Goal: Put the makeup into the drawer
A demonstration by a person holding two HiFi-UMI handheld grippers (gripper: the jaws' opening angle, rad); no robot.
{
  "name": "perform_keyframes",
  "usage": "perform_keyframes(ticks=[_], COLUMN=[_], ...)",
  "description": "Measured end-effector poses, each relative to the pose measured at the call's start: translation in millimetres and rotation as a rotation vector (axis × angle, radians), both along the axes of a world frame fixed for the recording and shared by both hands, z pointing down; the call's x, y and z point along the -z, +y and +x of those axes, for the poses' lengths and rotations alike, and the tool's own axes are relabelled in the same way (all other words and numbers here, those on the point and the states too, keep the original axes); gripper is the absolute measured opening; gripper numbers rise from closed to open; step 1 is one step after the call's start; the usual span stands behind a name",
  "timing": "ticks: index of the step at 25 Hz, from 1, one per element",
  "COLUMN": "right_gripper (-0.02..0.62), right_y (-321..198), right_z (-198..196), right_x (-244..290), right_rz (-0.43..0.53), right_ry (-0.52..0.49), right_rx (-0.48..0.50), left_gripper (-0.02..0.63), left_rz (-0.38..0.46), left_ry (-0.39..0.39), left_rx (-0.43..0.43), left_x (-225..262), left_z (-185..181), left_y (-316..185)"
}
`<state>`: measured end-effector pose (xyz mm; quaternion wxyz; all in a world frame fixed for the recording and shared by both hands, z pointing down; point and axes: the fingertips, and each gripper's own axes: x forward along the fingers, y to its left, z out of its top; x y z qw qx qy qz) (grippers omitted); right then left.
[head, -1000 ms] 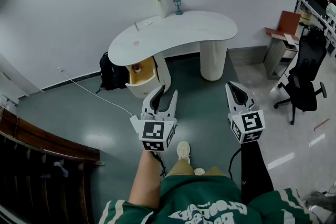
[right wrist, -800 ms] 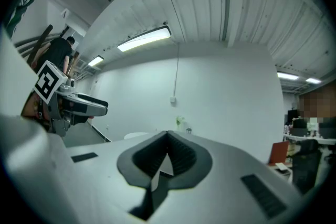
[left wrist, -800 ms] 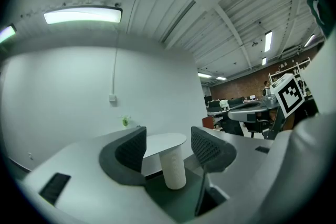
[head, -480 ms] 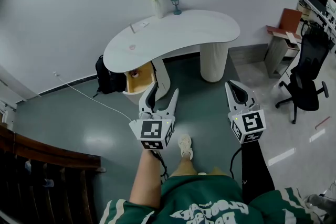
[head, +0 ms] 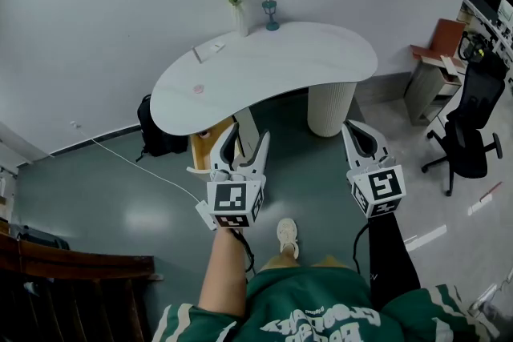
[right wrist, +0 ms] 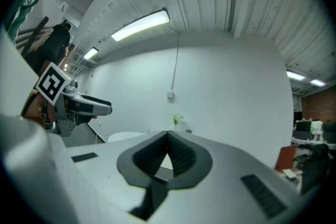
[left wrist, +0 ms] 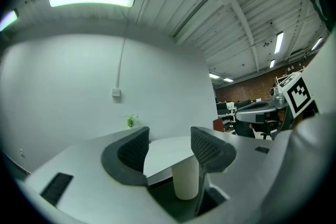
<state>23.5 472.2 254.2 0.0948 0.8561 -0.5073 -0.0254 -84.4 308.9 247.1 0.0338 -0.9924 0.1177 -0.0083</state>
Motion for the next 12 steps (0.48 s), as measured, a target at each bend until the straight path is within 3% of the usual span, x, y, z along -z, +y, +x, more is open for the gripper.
perform_keyframes(ticks=[12], right_gripper=[0.003], right_y=[-122.1], right_z=[78.8], right_x=[2.8], right_rz=[0.039], right_ry=[-0.015], right_rx=[-0.011], left_gripper=[0.253], left_rz=[0.014], left_ry=[-0.014], left_rx=[-0.026], left_x=[4.9], left_z=[85.9], left_y=[-122.8])
